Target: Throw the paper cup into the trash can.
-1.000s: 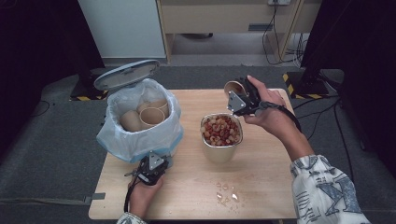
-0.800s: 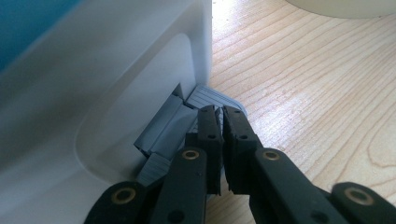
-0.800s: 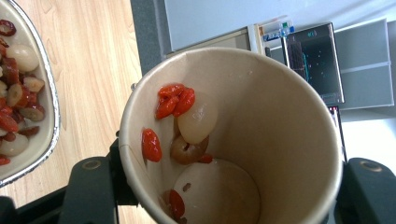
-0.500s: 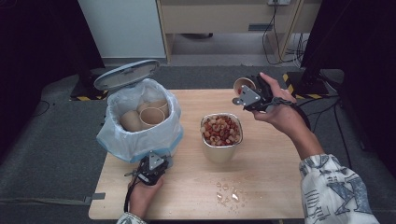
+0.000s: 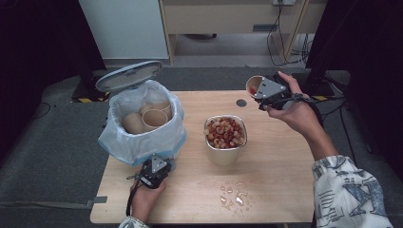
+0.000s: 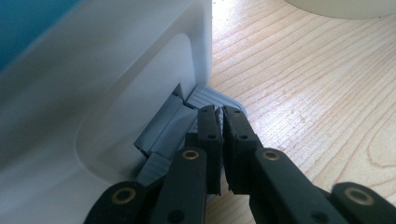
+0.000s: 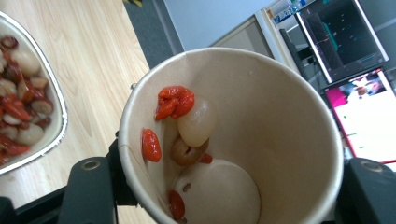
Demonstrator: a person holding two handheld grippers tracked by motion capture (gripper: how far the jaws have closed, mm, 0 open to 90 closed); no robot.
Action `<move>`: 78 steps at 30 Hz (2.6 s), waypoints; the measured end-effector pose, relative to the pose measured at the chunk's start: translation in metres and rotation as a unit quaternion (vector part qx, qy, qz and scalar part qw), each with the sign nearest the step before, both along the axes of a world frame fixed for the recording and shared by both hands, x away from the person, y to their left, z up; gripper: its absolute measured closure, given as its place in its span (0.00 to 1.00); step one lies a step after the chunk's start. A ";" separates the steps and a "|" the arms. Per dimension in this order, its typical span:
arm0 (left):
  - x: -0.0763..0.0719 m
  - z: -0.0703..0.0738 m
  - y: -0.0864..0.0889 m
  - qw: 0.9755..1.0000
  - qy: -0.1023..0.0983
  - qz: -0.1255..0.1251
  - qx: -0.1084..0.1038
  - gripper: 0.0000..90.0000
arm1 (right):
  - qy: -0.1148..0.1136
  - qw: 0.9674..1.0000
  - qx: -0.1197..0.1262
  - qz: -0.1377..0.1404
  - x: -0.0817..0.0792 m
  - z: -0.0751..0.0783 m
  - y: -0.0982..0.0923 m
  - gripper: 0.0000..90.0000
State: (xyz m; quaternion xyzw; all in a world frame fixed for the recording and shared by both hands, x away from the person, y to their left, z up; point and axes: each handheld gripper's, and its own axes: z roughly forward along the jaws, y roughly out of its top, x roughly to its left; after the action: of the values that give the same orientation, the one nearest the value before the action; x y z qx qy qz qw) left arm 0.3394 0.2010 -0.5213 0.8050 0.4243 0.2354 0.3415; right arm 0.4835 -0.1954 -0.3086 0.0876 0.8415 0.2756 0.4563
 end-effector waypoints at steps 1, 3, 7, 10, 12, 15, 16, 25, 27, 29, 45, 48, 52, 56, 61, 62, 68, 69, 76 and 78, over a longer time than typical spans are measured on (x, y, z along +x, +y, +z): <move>0.000 0.000 0.000 1.000 0.000 0.000 0.000 0.95 | 0.006 1.000 0.010 0.001 0.001 0.000 -0.001 0.37; 0.000 0.000 0.000 1.000 0.000 0.000 0.000 0.95 | 0.018 0.999 0.026 0.003 0.002 0.001 -0.003 0.37; 0.000 0.000 0.000 1.000 -0.001 0.000 0.000 0.95 | 0.042 0.997 0.060 0.006 0.005 0.001 -0.006 0.37; 0.000 0.000 0.000 1.000 -0.001 -0.001 -0.001 0.95 | 0.059 0.995 0.085 0.010 0.006 0.001 -0.010 0.37; 0.000 0.000 0.000 1.000 -0.001 0.000 -0.001 0.95 | 0.068 0.993 0.101 0.010 0.008 0.001 -0.012 0.37; 0.000 0.000 0.000 1.000 0.000 0.000 -0.001 0.95 | 0.080 0.989 0.122 0.007 0.009 0.002 -0.016 0.36; 0.000 0.000 0.000 1.000 0.000 0.000 -0.001 0.95 | 0.084 0.988 0.129 0.007 0.009 0.002 -0.017 0.36; 0.000 0.000 0.000 1.000 0.000 0.000 -0.001 0.95 | 0.117 0.978 0.174 0.009 0.011 0.004 -0.025 0.37; 0.000 0.000 0.000 1.000 0.000 0.000 -0.001 0.95 | 0.125 0.974 0.187 0.009 0.011 0.005 -0.026 0.37; 0.000 0.000 0.000 1.000 0.000 0.000 -0.001 0.95 | 0.133 0.971 0.199 0.011 0.012 0.005 -0.028 0.37; 0.000 0.000 0.000 1.000 0.000 0.000 -0.001 0.95 | 0.181 0.951 0.251 0.016 0.014 0.006 -0.031 0.37; 0.000 0.000 0.000 1.000 0.000 -0.001 -0.001 0.95 | 0.186 0.947 0.260 0.017 0.015 0.006 -0.032 0.36; 0.000 0.000 0.000 1.000 0.000 0.000 -0.001 0.95 | 0.195 0.942 0.273 0.022 0.014 0.008 -0.032 0.36; 0.000 0.000 0.000 1.000 0.000 0.000 -0.001 0.95 | 0.207 0.938 0.275 0.027 0.014 0.009 -0.029 0.36; 0.000 0.000 0.000 1.000 0.000 0.000 0.000 0.95 | 0.218 0.933 0.283 0.036 0.013 0.012 -0.021 0.36; 0.000 0.000 0.000 1.000 0.000 0.000 -0.001 0.95 | 0.220 0.933 0.284 0.038 0.013 0.013 -0.019 0.36; 0.000 0.000 0.000 1.000 0.000 -0.001 -0.001 0.95 | 0.229 0.930 0.284 0.046 0.013 0.016 -0.008 0.36; 0.000 0.000 0.000 1.000 0.000 -0.001 -0.001 0.95 | 0.231 0.929 0.284 0.047 0.013 0.016 -0.007 0.36; 0.000 0.000 0.000 1.000 0.000 -0.001 0.000 0.95 | 0.239 0.926 0.286 0.053 0.013 0.016 0.005 0.36; 0.000 0.000 0.000 1.000 0.000 -0.001 -0.001 0.95 | 0.240 0.926 0.285 0.055 0.014 0.016 0.008 0.36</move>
State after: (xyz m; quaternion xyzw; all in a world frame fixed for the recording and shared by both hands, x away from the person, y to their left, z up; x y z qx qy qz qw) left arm 0.3394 0.2013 -0.5213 0.8052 0.4239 0.2346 0.3420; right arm 0.4970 -0.1875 -0.2921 0.2314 0.8152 0.4994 0.1802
